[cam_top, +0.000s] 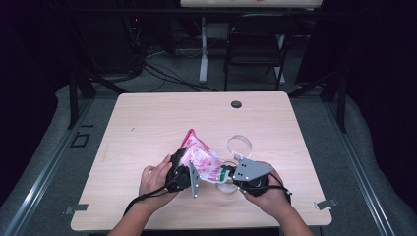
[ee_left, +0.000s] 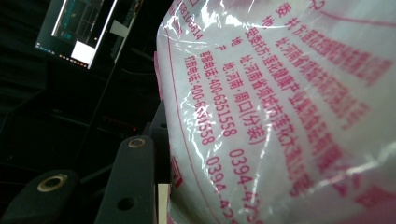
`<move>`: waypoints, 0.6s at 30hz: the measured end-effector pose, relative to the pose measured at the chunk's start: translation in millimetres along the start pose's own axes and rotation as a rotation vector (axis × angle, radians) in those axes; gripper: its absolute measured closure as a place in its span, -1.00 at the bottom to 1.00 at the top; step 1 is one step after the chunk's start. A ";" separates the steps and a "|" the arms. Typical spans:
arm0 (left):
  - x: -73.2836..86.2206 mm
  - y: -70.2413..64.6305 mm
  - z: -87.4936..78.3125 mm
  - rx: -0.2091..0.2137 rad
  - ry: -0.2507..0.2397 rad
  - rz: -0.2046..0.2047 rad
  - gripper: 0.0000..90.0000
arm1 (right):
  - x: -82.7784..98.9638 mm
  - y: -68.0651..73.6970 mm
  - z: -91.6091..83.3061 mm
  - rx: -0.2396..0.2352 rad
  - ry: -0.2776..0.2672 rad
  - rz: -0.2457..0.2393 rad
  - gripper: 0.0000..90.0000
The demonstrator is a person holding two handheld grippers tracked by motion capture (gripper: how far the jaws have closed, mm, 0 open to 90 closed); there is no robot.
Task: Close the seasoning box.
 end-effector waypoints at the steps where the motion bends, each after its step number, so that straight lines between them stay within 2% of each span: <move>1: -1.0 -0.5 0.5 0.000 -0.006 -0.003 0.34 | 1.2 -0.4 -1.2 0.003 -0.001 0.008 1.00; 3: -1.9 -0.2 0.2 0.005 0.007 0.021 0.34 | 3.3 -1.1 -2.2 0.018 -0.002 0.019 1.00; 4: -2.9 -2.2 1.4 0.001 -0.005 0.013 0.34 | 4.2 -1.5 -2.3 0.020 -0.001 0.022 1.00; 5: -3.0 -2.1 1.2 0.001 0.004 0.029 0.34 | 6.0 -1.8 -2.0 0.025 -0.001 0.029 1.00; 9: -4.8 -4.1 2.8 0.003 0.004 0.042 0.35 | 12.7 -4.9 -1.1 0.043 0.013 0.048 1.00; 18: -5.6 -7.4 3.4 0.001 0.006 0.049 0.36 | 21.2 -10.1 1.3 0.056 0.024 0.078 1.00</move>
Point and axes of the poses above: each handheld gripper's, and its own axes: z roughly forward along the jaws, x roughly out of its underside, y roughly to its left, the point moved 4 cm from there along z, roughly forward along the jaws, and after that the axes turned 8 degrees about -x, right-handed, at the moved point
